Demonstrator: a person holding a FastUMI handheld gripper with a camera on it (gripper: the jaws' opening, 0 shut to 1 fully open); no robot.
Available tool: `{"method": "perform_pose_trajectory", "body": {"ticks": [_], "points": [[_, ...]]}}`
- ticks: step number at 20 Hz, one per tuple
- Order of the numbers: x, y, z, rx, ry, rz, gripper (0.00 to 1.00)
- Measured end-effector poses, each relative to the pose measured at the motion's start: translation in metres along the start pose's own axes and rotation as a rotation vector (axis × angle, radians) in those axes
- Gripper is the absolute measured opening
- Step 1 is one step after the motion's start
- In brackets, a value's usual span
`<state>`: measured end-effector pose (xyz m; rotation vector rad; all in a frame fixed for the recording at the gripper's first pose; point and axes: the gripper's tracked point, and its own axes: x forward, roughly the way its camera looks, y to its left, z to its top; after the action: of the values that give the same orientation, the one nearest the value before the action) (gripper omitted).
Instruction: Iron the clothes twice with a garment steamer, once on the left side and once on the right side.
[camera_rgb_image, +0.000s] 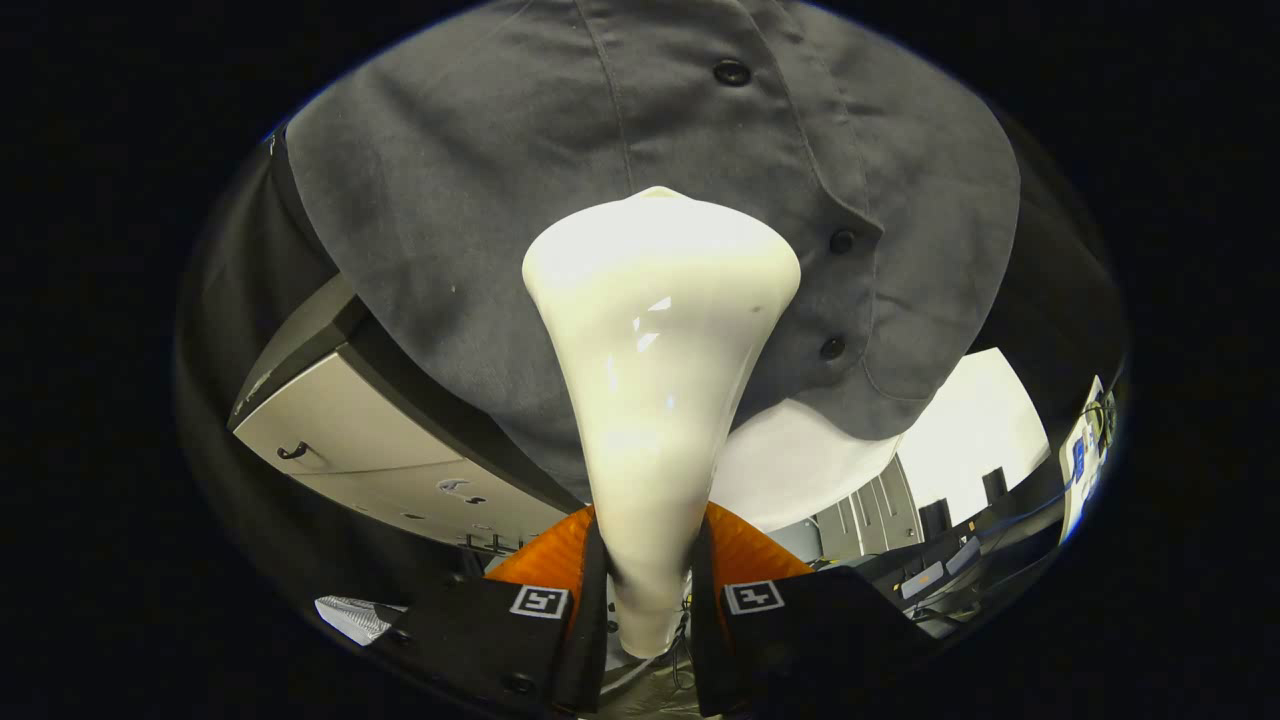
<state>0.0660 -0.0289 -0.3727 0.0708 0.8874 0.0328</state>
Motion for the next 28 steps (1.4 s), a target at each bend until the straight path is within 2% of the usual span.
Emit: {"method": "perform_pose_trajectory", "body": {"ticks": [7,13,22,28], "points": [[0.015,-0.011,-0.026,0.004,0.047,-0.005,0.43],[0.000,-0.013,-0.022,0.002,0.040,0.001,0.43],[-0.080,-0.001,0.059,-0.057,-0.140,0.047,0.43],[-0.144,-0.004,0.122,-0.106,-0.282,0.050,0.42]]}}
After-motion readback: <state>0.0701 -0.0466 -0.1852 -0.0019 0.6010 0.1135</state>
